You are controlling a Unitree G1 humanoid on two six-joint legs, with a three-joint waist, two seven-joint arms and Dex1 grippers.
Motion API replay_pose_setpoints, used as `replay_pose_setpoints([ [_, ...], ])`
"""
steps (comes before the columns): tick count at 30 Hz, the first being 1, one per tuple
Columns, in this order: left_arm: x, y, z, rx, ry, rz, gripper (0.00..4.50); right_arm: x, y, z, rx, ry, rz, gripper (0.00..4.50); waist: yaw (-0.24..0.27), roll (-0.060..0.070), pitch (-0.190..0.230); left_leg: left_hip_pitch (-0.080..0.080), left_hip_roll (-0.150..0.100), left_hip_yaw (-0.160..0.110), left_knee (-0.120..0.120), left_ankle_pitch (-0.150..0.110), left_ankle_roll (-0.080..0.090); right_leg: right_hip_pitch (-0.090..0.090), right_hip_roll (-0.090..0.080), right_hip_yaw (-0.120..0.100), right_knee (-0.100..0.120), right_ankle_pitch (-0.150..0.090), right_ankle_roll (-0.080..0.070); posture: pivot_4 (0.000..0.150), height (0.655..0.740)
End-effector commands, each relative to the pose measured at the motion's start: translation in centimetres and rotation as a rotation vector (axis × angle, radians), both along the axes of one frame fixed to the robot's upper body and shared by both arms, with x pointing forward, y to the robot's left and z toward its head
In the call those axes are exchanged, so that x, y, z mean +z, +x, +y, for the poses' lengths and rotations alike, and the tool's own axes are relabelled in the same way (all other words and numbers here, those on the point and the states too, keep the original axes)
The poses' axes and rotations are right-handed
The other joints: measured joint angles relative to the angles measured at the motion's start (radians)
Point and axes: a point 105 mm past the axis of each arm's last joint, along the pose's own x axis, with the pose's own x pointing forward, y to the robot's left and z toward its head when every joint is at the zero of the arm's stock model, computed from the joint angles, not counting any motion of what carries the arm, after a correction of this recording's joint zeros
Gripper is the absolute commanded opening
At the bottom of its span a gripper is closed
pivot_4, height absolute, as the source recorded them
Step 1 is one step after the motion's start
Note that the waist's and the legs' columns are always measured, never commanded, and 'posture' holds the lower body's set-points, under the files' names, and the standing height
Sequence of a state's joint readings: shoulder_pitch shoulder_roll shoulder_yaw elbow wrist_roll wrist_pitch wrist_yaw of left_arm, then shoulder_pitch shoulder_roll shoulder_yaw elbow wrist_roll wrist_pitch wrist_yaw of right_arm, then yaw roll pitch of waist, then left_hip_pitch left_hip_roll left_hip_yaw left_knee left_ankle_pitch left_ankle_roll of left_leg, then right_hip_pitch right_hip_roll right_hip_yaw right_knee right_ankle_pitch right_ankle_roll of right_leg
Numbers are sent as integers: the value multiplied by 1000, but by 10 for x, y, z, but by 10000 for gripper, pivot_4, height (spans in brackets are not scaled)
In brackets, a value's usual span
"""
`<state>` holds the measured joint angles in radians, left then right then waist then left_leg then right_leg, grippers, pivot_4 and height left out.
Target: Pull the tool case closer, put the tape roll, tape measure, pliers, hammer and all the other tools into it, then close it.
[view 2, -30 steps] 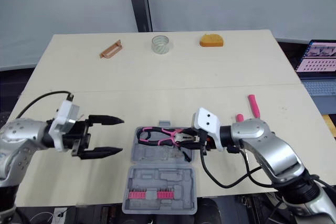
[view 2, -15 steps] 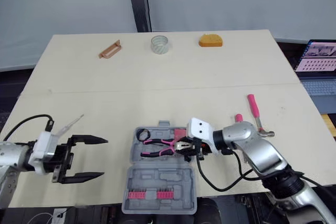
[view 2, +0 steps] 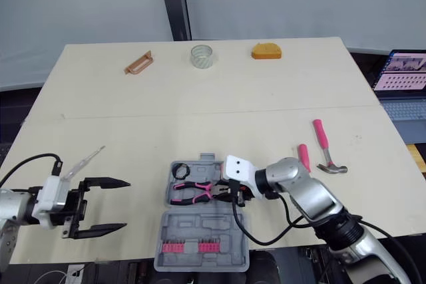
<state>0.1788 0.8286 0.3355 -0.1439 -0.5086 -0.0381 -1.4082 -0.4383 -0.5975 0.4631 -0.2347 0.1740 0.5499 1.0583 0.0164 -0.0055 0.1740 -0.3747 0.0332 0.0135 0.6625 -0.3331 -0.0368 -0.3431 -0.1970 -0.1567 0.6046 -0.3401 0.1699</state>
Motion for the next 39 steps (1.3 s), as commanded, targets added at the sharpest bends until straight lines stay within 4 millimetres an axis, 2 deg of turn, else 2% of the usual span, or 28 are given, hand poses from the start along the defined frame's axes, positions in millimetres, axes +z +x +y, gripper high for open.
replay_pose_setpoints([
  [1,2,-1,4,13,13,-19,44553,10,0,9,18,24,-44,9839,-2,0,0,0,0,0,0,0,0,0,0,0,0,0,0,1500,7400],
  [17,2,1,3,17,23,-23,44553,-3,6,12,-10,12,-42,9839,-6,0,0,0,0,0,0,0,0,0,0,0,0,0,0,1500,7400],
  [30,-1,-1,6,21,24,-15,44553,-3,3,15,-15,36,-27,9839,-19,0,0,0,0,0,-1,0,0,0,0,0,1,0,0,1500,7400],
  [32,-3,-1,6,22,23,-13,45000,-2,3,15,-14,44,-25,20387,-19,0,0,0,0,0,-1,0,0,0,0,0,1,0,0,1500,7400],
  [34,-5,-2,7,22,23,-11,45000,1,2,16,-13,56,-28,28548,-19,0,0,0,0,0,-1,0,0,0,0,0,1,0,0,1500,7400],
  [37,-6,-2,7,21,23,-10,45000,5,2,17,-6,75,-36,44469,-19,0,0,0,0,0,-1,0,0,0,0,0,1,0,0,1500,7400],
  [39,-6,-1,7,21,23,-11,45000,9,3,15,-10,79,-53,44469,-18,0,0,0,0,0,-1,0,0,0,0,0,1,0,0,1500,7400],
])
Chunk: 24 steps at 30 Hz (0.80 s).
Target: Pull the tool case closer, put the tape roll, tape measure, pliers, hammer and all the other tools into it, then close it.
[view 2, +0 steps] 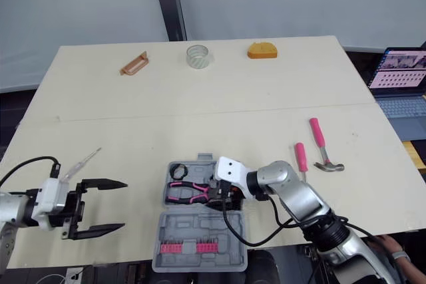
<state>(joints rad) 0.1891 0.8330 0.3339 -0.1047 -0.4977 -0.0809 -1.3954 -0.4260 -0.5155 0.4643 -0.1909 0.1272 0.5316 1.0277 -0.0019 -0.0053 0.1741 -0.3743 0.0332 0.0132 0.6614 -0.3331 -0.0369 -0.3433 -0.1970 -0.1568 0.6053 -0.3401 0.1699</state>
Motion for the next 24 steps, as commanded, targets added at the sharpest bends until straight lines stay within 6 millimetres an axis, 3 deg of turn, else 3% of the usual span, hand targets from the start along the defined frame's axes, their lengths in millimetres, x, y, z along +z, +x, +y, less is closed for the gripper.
replay_pose_setpoints([
  [1,-1,-2,0,-8,8,-6,45000,22,-1,1,8,58,-44,44469,0,0,0,0,0,0,0,0,0,0,0,0,0,0,0,1500,7400],
  [7,-1,2,-4,-15,2,-9,45000,32,-4,2,-10,121,3,44469,0,0,0,0,0,0,0,0,0,0,0,0,0,0,0,1500,7400],
  [8,-1,2,-5,-17,1,-10,45000,32,-4,3,-5,132,6,42127,0,0,0,0,0,0,0,0,0,0,0,0,0,0,0,1500,7400],
  [10,-1,3,-6,-19,0,-11,45000,32,-5,4,1,146,6,35781,0,0,0,0,0,0,0,0,0,0,0,0,0,0,0,1500,7400],
  [17,0,4,-5,-17,4,-11,45000,19,2,11,-14,171,29,296,-2,0,0,1,0,0,0,0,0,0,0,0,1,0,0,1500,7400],
  [24,1,4,-5,-13,6,-11,45000,11,9,20,-13,173,46,296,-3,0,0,1,0,0,-1,0,0,0,0,0,1,0,0,1500,7400],
])
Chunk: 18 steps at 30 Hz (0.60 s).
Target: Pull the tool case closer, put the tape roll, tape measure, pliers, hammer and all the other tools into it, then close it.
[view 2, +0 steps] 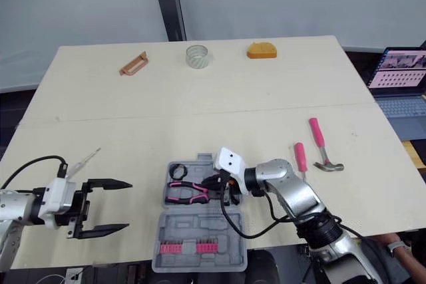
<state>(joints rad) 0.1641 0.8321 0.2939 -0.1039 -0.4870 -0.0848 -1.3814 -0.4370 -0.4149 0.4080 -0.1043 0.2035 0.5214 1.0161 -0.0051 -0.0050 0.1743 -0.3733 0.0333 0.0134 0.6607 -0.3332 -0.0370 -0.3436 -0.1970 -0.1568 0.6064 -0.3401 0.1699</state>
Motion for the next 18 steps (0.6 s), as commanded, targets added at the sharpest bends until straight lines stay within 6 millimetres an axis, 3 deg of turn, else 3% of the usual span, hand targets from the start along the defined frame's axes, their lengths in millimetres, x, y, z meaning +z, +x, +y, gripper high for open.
replay_pose_setpoints([
  [1,3,0,2,7,3,-9,45000,3,1,5,18,22,-27,296,1,0,0,0,0,0,0,0,0,0,0,0,0,0,0,1500,7400],
  [18,1,-2,1,-2,8,2,45000,-26,6,2,-7,-32,15,296,0,0,0,0,0,0,0,0,0,0,0,0,0,0,0,1500,7400],
])
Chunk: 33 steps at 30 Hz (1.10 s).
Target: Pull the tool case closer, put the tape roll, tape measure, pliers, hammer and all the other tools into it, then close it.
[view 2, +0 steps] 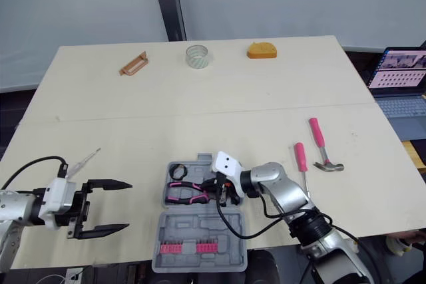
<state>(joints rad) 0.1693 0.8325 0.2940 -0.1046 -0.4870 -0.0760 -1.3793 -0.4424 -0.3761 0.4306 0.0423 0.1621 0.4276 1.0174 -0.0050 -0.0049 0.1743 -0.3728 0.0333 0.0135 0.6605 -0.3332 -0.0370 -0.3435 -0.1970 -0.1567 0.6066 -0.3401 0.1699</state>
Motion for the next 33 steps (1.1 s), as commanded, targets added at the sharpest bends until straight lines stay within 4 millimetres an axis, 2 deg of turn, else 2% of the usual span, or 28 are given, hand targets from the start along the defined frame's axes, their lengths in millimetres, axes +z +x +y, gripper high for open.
replay_pose_setpoints([
  [1,2,-2,1,-7,10,-10,45000,-6,-1,0,8,-18,-6,296,0,0,0,0,0,0,0,0,0,0,0,0,0,0,0,1500,7400],
  [13,2,1,0,-11,14,-20,45000,-48,-2,-16,2,-209,-31,296,0,0,-2,4,0,1,-1,0,0,2,0,0,0,0,0,1500,7400],
  [24,9,6,-9,-21,11,-29,45000,-63,-7,-24,12,-279,-34,296,1,0,-8,5,0,0,-2,0,0,3,0,0,0,0,0,1500,7400],
  [33,14,7,-14,-22,14,-30,45000,-67,-7,-25,4,-302,-42,296,1,2,-19,6,0,0,-3,0,0,4,0,0,0,0,0,1500,7400],
])
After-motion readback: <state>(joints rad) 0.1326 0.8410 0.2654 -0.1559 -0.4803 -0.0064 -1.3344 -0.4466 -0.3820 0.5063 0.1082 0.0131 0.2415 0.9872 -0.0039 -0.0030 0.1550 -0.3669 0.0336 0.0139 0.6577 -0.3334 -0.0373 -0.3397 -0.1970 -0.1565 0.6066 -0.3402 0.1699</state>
